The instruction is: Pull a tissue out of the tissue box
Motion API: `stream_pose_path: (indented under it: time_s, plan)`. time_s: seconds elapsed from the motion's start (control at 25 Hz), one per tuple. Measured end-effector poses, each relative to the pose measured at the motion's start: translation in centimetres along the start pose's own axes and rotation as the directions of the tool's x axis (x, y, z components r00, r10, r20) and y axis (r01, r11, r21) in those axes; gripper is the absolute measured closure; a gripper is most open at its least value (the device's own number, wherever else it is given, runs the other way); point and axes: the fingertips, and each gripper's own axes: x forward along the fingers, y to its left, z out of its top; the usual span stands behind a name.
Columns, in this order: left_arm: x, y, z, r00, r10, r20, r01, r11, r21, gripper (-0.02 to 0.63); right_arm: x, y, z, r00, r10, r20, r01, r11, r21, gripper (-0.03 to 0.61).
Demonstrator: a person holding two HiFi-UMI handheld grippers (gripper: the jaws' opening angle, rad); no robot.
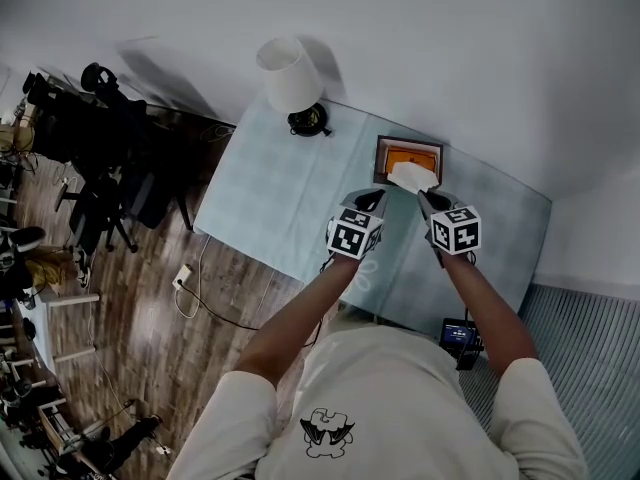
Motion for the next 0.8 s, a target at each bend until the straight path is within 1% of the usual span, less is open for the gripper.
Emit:
stream_pose_path:
  time_s: [0.2, 0.28, 0.44, 0.72, 0.8]
  plan:
    - [-2.0, -0.3, 0.8, 0.998, 0.008, 0.059, -0.009, 1.0, 0.015, 0.607, -2.2, 1.2, 0.3, 0.999, -0.002, 0.048, 0.001, 1.0, 0.019, 0.565]
    - [-3.0, -0.6, 1.2, 0.997, 0.004, 0.079, -0.004, 1.0, 0.007, 0.607, -3.4, 2.1, 0.6, 0.998, 0.002, 0.065, -0.003, 1.0, 0.013, 0.565]
    - [-4.9, -2.3, 1.3, 0.994, -0.019, 0.108, 0.021, 1.0, -0.011, 0.607, -5.8, 4.2, 0.8, 0.994, 0.018, 0.104, -0.018, 1.0, 0.0, 0.565]
    - [-8.3, -5.0, 2.6, 0.983, -0.035, 0.18, 0.04, 0.999, -0.024, 0.607, -9.4, 8.0, 2.0, 0.984, 0.041, 0.172, -0.039, 0.999, -0.017, 0.565]
    - [-9.4, -5.5, 2.5, 0.981, -0.033, 0.189, 0.039, 0.999, -0.025, 0.607, -10.6, 8.8, 2.4, 0.979, 0.041, 0.198, -0.038, 0.999, -0.019, 0.565]
